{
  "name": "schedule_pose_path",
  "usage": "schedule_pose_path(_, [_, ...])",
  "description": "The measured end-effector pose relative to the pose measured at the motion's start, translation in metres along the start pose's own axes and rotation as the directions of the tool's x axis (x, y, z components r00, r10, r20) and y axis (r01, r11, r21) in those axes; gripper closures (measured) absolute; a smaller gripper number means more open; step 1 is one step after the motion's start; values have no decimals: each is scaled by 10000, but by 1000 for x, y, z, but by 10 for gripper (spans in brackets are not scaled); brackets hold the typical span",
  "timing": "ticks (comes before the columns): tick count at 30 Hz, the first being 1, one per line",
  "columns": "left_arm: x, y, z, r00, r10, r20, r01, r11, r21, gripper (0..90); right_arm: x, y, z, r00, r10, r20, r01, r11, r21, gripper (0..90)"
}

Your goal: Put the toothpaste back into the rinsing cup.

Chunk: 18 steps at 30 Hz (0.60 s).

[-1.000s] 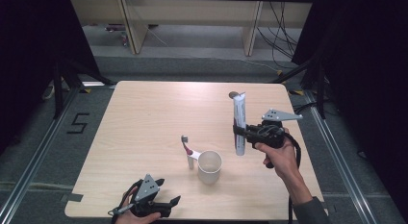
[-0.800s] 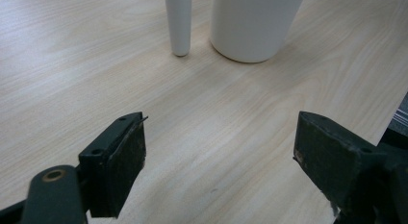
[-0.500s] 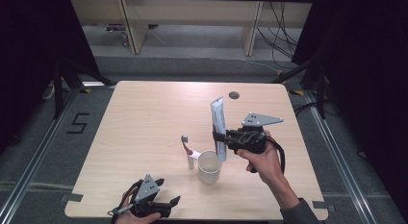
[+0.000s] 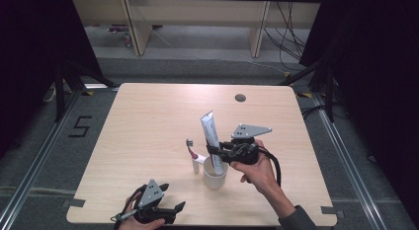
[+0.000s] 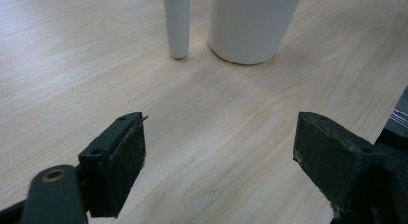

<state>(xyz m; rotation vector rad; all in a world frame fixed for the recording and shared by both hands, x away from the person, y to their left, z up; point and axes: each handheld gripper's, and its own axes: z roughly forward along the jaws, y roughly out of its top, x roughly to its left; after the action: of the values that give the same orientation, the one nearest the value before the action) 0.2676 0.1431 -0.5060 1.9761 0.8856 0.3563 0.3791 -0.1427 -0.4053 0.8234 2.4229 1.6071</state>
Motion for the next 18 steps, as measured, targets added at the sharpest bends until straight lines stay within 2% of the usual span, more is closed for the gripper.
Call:
schedule_pose_path(1, [0,0,-1,10000,37,7,-37,10000,53,183,1,-2,1,9999,107,25,-107,9999,82,771])
schedule_pose_path(2, [0,0,-1,10000,55,1,-55,10000,70,183,-1,-4,4,9998,-190,90,190,9998,-35,771])
schedule_pose_path(4, [0,0,0,10000,40,-36,-40,10000,51,183,0,-7,7,9999,6,-122,-4,9999,165,771])
schedule_pose_path(5, [0,0,0,10000,8,-32,-8,10000,26,183,0,-9,8,9998,-203,85,202,9997,146,771])
schedule_pose_path(7, [0,0,-1,10000,64,16,-64,9999,80,183,1,-13,11,10000,44,-23,-43,9994,330,771])
schedule_pose_path(9, [0,0,0,10000,41,6,-42,10000,53,183,0,-16,14,9998,-178,9,178,9993,340,770])
schedule_pose_path(11, [0,0,0,10000,38,-14,-37,10000,88,183,0,-19,15,10000,-12,-59,14,9991,423,770])
schedule_pose_path(12, [0,0,-1,10000,75,25,-75,9999,84,183,0,-20,17,9999,-153,-43,155,9989,444,770])
schedule_pose_path(16, [0,0,0,10000,49,13,-49,10000,73,183,-1,-25,20,9998,-57,-191,67,9984,558,769])
schedule_pose_path(17, [0,0,-1,10000,68,20,-68,9999,79,183,0,-26,20,10000,-37,12,36,9980,625,769])
schedule_pose_path(18, [0,0,-1,10000,78,22,-78,9999,81,183,0,-28,23,9999,-48,-145,56,9985,540,768])
